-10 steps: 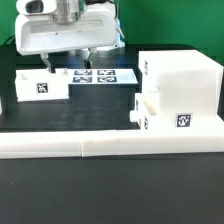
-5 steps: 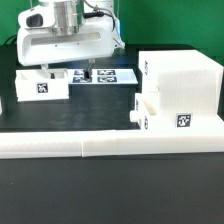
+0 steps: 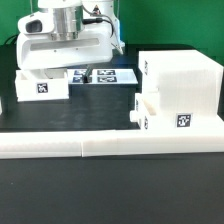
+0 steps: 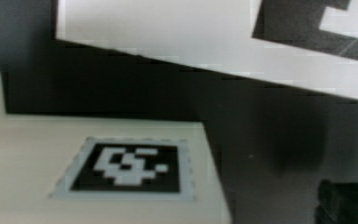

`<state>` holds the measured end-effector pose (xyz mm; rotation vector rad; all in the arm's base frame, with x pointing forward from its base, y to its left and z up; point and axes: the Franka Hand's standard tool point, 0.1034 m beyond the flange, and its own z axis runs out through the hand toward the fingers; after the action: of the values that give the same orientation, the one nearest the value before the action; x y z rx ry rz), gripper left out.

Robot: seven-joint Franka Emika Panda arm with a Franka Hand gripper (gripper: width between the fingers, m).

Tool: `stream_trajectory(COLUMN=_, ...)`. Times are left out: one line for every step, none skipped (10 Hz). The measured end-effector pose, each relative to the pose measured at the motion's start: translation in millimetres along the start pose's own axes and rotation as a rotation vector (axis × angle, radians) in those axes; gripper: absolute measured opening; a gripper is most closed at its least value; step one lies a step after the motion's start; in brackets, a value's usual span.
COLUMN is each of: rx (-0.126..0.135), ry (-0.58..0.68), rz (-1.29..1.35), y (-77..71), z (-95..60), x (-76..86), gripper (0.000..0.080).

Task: Assemble drawer

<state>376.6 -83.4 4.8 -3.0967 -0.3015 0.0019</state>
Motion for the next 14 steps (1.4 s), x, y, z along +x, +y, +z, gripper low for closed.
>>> stream_trajectory(rx=0.000, ry=0.000, rz=0.000, y=0.0, z=0.0, x=0.0, gripper=0.0526)
stream_trajectory(rx=0.000, ry=0.000, rz=0.000, y=-0.1, z=0.0, x=0.0, gripper=0.0390)
stream_trajectory(rx=0.000, ry=0.000, rz=0.000, y=-0.1, z=0.0, x=0.0, gripper=0.0390)
stream_trajectory(rx=0.000, ry=0.000, rz=0.000, y=-0.1, z=0.0, x=0.0, gripper=0.0212)
stream_trajectory(rx=0.000, ry=0.000, rz=-0.001, y=-0.1, z=0.0, x=0.0, gripper=0.0082)
stream_trajectory(rx=0.000, ry=0.000, rz=-0.001, y=-0.1, z=-0.1, x=0.2, gripper=0.0082)
stream_trajectory(rx=0.000, ry=0.000, rz=-0.001, y=-0.1, z=-0.1, x=0.2, gripper=0.0042)
stream_trajectory(rx=0.000, ry=0.000, rz=-0.001, y=-0.1, z=-0.1, x=0.2, gripper=0.0042)
stream_trajectory(rx=0.000, ry=0.000, rz=-0.001, y=-1.0, z=-0.8, x=0.9, gripper=0.0042)
stream_trajectory(rx=0.004, ry=-0.002, rz=-0.015, y=-8.0, z=-5.8, x=6.0, gripper=0.0042)
stream_trajectory(rx=0.000, ry=0.009, rz=-0.036, y=-16.9, z=-11.9, x=14.2, gripper=0.0042)
stream_trajectory(rx=0.001, ry=0.010, rz=-0.055, y=-28.5, z=-18.9, x=23.2, gripper=0.0042)
stream_trajectory(rx=0.001, ry=0.012, rz=-0.089, y=-41.9, z=-28.1, x=37.0, gripper=0.0042)
stream_trajectory(rx=0.007, ry=0.006, rz=-0.108, y=-48.1, z=-34.3, x=48.5, gripper=0.0042)
